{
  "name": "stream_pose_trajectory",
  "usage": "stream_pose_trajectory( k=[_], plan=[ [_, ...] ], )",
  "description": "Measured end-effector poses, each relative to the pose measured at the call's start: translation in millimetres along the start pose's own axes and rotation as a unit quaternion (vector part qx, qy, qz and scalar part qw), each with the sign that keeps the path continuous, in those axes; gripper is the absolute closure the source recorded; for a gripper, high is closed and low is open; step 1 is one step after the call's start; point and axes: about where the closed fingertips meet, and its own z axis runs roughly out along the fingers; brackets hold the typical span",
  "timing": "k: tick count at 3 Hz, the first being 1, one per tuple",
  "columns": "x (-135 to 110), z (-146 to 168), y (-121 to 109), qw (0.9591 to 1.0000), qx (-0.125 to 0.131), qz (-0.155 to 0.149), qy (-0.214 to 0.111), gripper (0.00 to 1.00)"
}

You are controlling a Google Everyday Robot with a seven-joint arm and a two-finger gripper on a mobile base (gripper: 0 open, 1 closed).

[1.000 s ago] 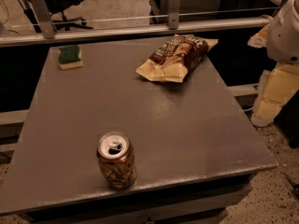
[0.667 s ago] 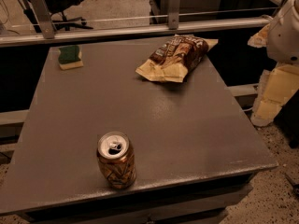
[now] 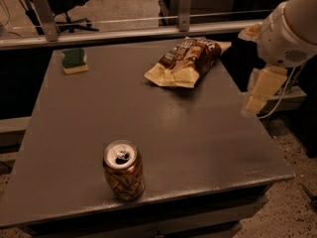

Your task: Move brown chip bag near orange can

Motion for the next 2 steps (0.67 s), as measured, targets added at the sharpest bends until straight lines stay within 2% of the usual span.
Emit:
stream_pose_trajectory(
  k=[1,2],
  plan=[
    [-24,37,-47,0.9964,0.030,-0.047,-0.063,0.00],
    [-49,76,-91,0.9889,0.036,-0.081,-0.119,0.00]
  ],
)
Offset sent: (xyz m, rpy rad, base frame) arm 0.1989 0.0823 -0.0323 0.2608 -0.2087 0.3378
